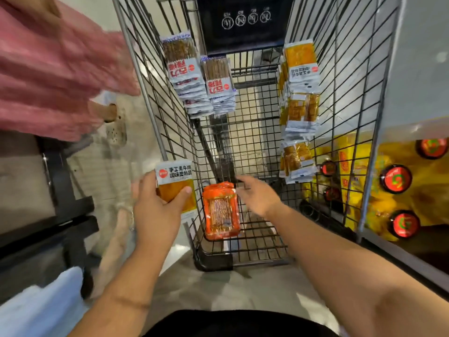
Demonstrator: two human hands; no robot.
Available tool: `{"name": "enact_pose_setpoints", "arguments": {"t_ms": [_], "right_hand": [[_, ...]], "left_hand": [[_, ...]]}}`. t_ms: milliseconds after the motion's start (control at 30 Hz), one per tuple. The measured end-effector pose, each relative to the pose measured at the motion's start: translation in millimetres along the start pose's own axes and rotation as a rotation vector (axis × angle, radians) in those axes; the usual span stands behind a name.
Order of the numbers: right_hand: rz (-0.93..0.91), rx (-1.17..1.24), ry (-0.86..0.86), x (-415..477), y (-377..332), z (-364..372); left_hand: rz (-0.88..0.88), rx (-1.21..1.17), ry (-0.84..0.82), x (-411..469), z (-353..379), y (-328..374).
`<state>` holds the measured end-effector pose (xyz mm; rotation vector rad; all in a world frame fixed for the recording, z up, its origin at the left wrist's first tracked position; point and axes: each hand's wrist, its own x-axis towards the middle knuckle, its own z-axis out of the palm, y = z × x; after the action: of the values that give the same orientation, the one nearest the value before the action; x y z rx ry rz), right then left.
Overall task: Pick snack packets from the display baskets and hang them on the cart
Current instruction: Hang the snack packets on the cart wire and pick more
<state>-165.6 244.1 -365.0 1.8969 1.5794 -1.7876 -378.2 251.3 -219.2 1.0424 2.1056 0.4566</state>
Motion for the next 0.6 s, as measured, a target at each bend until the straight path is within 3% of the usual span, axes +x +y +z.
{"name": "enact_pose_setpoints", "arguments": {"t_ms": [100,300,433,600], "right_hand": [[0.163,0.254,0.067,-13.0,11.5,-24.4],[0.084,0.744,0.07,-53.9,5.4,-62.9],[-0.014,1.005,-0.016,-73.3,-6.4,-74.8],[0.104,1.232,0.148,-71.4,2.5,-76.6]], "left_hand": [[0.044,-0.019,0.063,-5.1,-7.9,11.3],[0.07,-0.207,-0.301,6.4,29.7,50.1],[0.041,-0.226,-0.438,11.6,73.7,72.7],[0.026,-0.023,-0.603,13.8,87.0,85.6]]}}
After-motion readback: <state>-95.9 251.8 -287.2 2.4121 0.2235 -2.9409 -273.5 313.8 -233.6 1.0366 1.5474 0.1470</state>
